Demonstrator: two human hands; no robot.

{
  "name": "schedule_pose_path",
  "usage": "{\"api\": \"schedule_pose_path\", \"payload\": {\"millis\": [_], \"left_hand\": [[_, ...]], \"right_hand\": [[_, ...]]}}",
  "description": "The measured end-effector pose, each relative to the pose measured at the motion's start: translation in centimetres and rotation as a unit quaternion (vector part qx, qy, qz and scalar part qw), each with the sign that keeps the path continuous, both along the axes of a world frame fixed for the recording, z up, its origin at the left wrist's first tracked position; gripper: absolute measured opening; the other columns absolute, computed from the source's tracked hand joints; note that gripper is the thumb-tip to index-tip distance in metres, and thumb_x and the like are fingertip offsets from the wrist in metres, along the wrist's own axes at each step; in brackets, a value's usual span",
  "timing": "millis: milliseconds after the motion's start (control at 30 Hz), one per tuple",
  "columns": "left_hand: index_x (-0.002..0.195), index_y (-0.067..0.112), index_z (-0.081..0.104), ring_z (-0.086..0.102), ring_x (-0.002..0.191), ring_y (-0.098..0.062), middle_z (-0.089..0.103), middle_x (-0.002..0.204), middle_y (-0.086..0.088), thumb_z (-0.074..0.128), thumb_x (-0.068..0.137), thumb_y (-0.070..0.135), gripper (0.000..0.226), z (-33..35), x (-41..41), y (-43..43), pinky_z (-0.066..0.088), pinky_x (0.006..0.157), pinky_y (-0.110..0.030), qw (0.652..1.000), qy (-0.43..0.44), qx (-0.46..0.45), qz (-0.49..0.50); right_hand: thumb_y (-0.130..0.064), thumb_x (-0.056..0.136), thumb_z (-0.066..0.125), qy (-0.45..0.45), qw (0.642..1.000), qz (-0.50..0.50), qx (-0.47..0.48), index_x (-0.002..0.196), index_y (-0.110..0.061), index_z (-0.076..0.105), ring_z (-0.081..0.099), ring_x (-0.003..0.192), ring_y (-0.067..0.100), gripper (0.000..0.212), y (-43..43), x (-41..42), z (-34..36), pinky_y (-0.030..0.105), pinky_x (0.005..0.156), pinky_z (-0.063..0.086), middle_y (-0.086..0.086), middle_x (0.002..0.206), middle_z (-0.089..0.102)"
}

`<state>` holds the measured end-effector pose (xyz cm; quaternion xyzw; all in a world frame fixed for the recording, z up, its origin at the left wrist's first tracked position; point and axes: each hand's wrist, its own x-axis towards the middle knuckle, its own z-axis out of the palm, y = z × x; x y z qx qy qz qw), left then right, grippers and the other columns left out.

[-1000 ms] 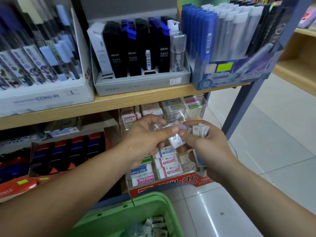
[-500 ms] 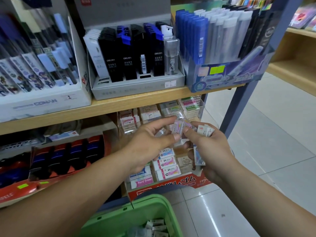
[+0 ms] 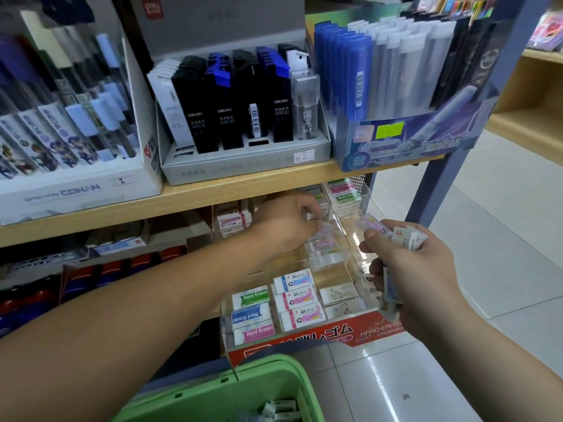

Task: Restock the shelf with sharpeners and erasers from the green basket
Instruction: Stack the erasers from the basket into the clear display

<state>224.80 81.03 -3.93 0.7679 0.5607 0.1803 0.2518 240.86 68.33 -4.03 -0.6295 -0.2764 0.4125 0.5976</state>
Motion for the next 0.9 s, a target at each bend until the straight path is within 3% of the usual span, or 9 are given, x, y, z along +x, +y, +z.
{"api": "schedule_pose_path", "payload": {"millis": [100,167,267,433,533,667,733,833,900], "left_hand": [[0.093,0.036,0.074,0.064,0.093,-0.015,0.067,0.104,0.015,0.070,0.093,0.035,0.005,-0.2,0.1,0.0,0.057,0.078,-0.029,0.989,0.129,0.054,-0.051],[0.106,0.031,0.075,0.065,0.089,-0.019,0.070,0.104,0.007,0.062,0.097,0.031,0.016,0.1,0.4,-0.1,0.058,0.072,-0.032,0.962,0.237,0.091,-0.102],[0.108,0.030,0.074,0.064,0.088,-0.020,0.070,0.102,0.005,0.059,0.099,0.035,0.018,0.5,0.5,0.0,0.049,0.063,-0.028,0.948,0.278,0.082,-0.127],[0.118,0.030,0.073,0.063,0.095,-0.016,0.070,0.114,0.007,0.058,0.101,0.033,0.023,0.2,-1.7,-0.8,0.054,0.076,-0.030,0.977,0.113,0.118,-0.133],[0.129,0.035,0.070,0.057,0.120,-0.009,0.062,0.134,0.013,0.057,0.101,0.042,0.031,1.2,-2.3,-2.3,0.046,0.096,-0.026,0.996,-0.033,-0.001,-0.079],[0.138,0.042,0.061,0.048,0.120,-0.004,0.047,0.138,0.023,0.038,0.108,0.040,0.038,2.3,-2.8,-4.4,0.038,0.085,-0.019,0.975,-0.120,-0.168,-0.084],[0.141,0.040,0.058,0.058,0.107,-0.002,0.052,0.146,0.017,0.049,0.107,0.031,0.036,2.0,-3.3,-4.7,0.046,0.081,-0.017,0.966,-0.157,-0.184,-0.093],[0.132,0.037,0.063,0.069,0.094,-0.005,0.067,0.123,0.011,0.078,0.092,0.025,0.045,1.3,-3.9,-4.5,0.059,0.073,-0.020,0.965,-0.206,-0.151,-0.060],[0.120,0.034,0.070,0.071,0.093,-0.005,0.071,0.113,0.014,0.086,0.083,0.023,0.042,0.9,-4.2,-4.0,0.058,0.073,-0.016,0.971,-0.207,-0.122,-0.022]], "right_hand": [[-0.025,0.093,0.077,-0.002,1.000,0.001,0.001,0.107,-0.018,0.069,0.063,0.056,0.016,0.018,-0.1,0.1,0.0,0.032,0.056,0.054,0.002,0.082,0.077],[-0.028,0.093,0.077,-0.006,1.000,0.005,-0.002,0.108,-0.020,0.069,0.065,0.054,0.013,0.018,-0.1,0.0,-0.1,0.030,0.053,0.053,0.002,0.083,0.077],[-0.029,0.093,0.077,-0.011,1.000,0.007,-0.004,0.106,-0.023,0.070,0.066,0.051,0.010,0.017,-0.2,-0.2,0.0,0.028,0.052,0.052,0.003,0.085,0.077],[-0.028,0.093,0.077,-0.007,1.000,0.011,-0.001,0.105,-0.024,0.070,0.067,0.057,0.015,0.015,-0.4,-0.3,0.3,0.028,0.052,0.053,0.000,0.081,0.077],[-0.024,0.092,0.078,-0.010,1.000,0.018,-0.006,0.104,-0.023,0.071,0.065,0.054,0.014,0.014,-0.3,-0.7,0.2,0.026,0.050,0.052,0.004,0.082,0.077],[-0.021,0.093,0.078,-0.003,0.999,0.031,-0.010,0.106,-0.022,0.071,0.060,0.050,0.013,0.014,-0.3,-1.1,0.3,0.025,0.047,0.050,0.006,0.082,0.077],[-0.020,0.093,0.077,-0.001,0.999,0.038,-0.014,0.107,-0.022,0.071,0.062,0.052,0.014,0.015,-0.2,-1.2,0.2,0.026,0.049,0.051,0.008,0.085,0.078],[-0.022,0.093,0.077,-0.007,0.999,0.047,-0.010,0.107,-0.022,0.071,0.064,0.053,0.015,0.015,0.0,-1.4,0.2,0.027,0.050,0.053,0.006,0.086,0.078],[-0.023,0.093,0.077,-0.010,0.999,0.045,-0.008,0.108,-0.022,0.071,0.065,0.056,0.016,0.015,0.2,-1.6,0.2,0.028,0.052,0.054,0.004,0.085,0.078]]}}
